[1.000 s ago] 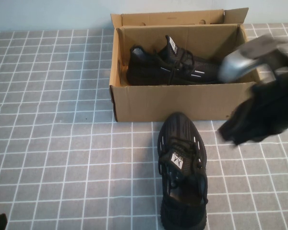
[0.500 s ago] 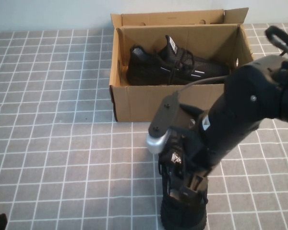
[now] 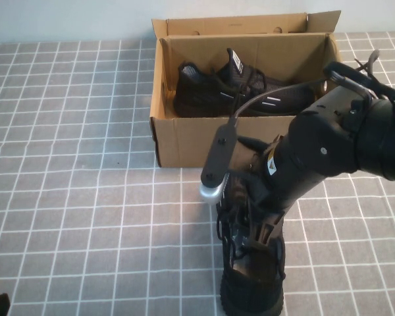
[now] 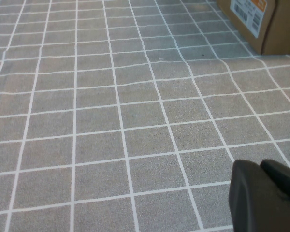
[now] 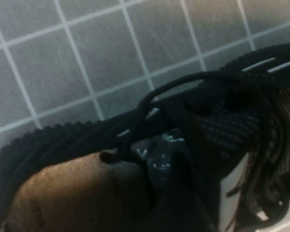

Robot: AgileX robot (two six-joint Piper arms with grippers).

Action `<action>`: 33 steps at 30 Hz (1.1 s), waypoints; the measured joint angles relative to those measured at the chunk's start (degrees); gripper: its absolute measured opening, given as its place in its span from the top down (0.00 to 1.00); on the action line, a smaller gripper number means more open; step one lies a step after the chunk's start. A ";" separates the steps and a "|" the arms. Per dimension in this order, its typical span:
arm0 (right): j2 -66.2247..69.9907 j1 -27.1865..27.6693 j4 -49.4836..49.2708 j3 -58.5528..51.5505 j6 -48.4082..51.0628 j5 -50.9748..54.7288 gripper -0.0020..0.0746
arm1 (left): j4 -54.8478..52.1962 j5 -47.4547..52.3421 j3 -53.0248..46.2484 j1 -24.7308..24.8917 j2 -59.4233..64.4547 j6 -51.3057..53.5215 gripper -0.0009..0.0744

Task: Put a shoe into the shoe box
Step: Pick up the shoe from the table

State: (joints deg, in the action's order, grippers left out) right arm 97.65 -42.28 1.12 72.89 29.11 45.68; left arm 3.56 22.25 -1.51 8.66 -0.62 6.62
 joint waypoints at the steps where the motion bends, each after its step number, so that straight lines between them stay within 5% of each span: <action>1: 0.00 0.00 0.43 0.00 0.00 0.00 0.36 | 0.00 0.00 0.00 0.00 0.00 0.00 0.99; 12: 1.45 0.00 2.07 0.09 -0.20 -0.11 0.39 | 0.00 0.00 0.00 0.00 0.00 0.00 0.99; 15: 1.76 0.00 2.07 0.09 -0.20 -0.70 0.50 | 0.00 0.00 0.00 0.00 0.00 0.00 0.99; 22: 1.88 0.00 2.07 0.09 -1.04 -1.00 0.93 | 0.00 0.00 0.00 0.00 0.00 0.00 0.99; 33: -9.13 0.00 -1.12 5.60 -1.82 12.94 0.98 | 0.00 0.00 0.00 0.00 0.00 0.00 0.99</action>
State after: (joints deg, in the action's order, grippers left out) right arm 88.52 -42.28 0.00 78.49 27.29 58.62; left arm 3.56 22.25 -1.51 8.66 -0.62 6.62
